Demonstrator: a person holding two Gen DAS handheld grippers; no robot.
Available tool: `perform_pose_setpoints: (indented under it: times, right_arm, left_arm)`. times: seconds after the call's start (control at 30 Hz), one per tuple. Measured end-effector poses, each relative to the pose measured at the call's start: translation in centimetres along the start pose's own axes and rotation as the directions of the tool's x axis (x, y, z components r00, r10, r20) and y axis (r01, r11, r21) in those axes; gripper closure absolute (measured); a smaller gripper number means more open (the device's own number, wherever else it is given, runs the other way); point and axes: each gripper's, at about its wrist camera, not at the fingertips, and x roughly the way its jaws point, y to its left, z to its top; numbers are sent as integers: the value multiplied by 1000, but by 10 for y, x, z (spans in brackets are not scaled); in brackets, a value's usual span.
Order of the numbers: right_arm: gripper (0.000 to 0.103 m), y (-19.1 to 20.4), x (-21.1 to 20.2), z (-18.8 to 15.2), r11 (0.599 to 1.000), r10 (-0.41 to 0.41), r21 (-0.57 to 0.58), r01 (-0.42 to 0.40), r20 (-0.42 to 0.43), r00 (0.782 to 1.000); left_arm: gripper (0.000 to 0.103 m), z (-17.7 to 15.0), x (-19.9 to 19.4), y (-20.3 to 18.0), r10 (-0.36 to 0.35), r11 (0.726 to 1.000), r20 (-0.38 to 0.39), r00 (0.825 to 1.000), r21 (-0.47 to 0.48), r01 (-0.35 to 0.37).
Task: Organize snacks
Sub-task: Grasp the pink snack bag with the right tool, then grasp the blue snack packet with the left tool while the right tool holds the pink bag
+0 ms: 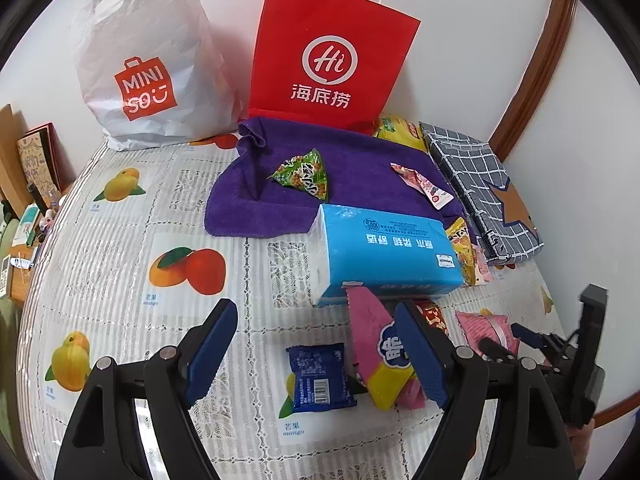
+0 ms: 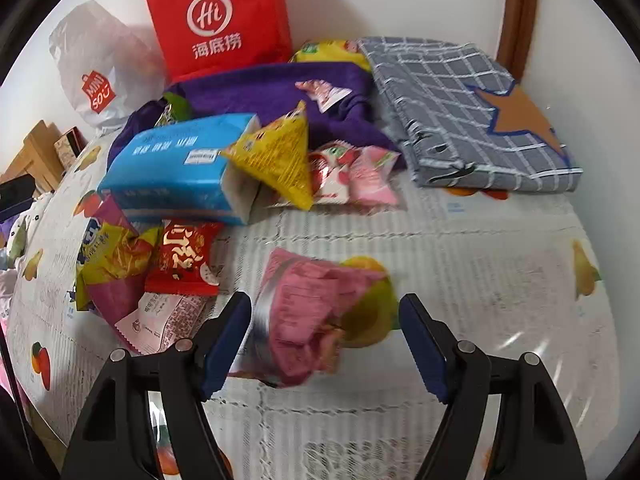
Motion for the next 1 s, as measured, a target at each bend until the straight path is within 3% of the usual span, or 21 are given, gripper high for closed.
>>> perform_pose_setpoints:
  times: [0.1,0.13,0.17,0.27,0.7,0.77,1.0]
  right_arm:
    - [36,5,13,-2,1000,-4,3,4,-14,1000]
    - [50,6,16,-2,1000,5,12,-5,-20,1000]
    - [54,5,17,-3,1000,15,23,-14,-16,1000]
    - [56,3,13,-2,999,10,33,-11,13,1000]
    - [56,-19,0,3,997,0,80,-4,51,999]
    - [56,-19,-1,3,997,5,81,-9,57,998]
    - [56,-15,0,3,998,18,61,-21,53,998]
  left_arm:
    - [23,-4,3,4,18,1000,-13,1000,-2,-18]
    - [23,-5,6,6,29,1000,-21,999,0,-29]
    - [23,-7,9,6,45,999,-31,998,5,-45]
    - [23,-14,21,9,72,997,-60,996,9,-71]
    - [24,-42,77,9,72,997,-216,974,33,-66]
    - [24,-44,80,7,48,999,-223,974,26,-43]
    - [24,-47,85,-6,85,994,-211,974,79,-70]
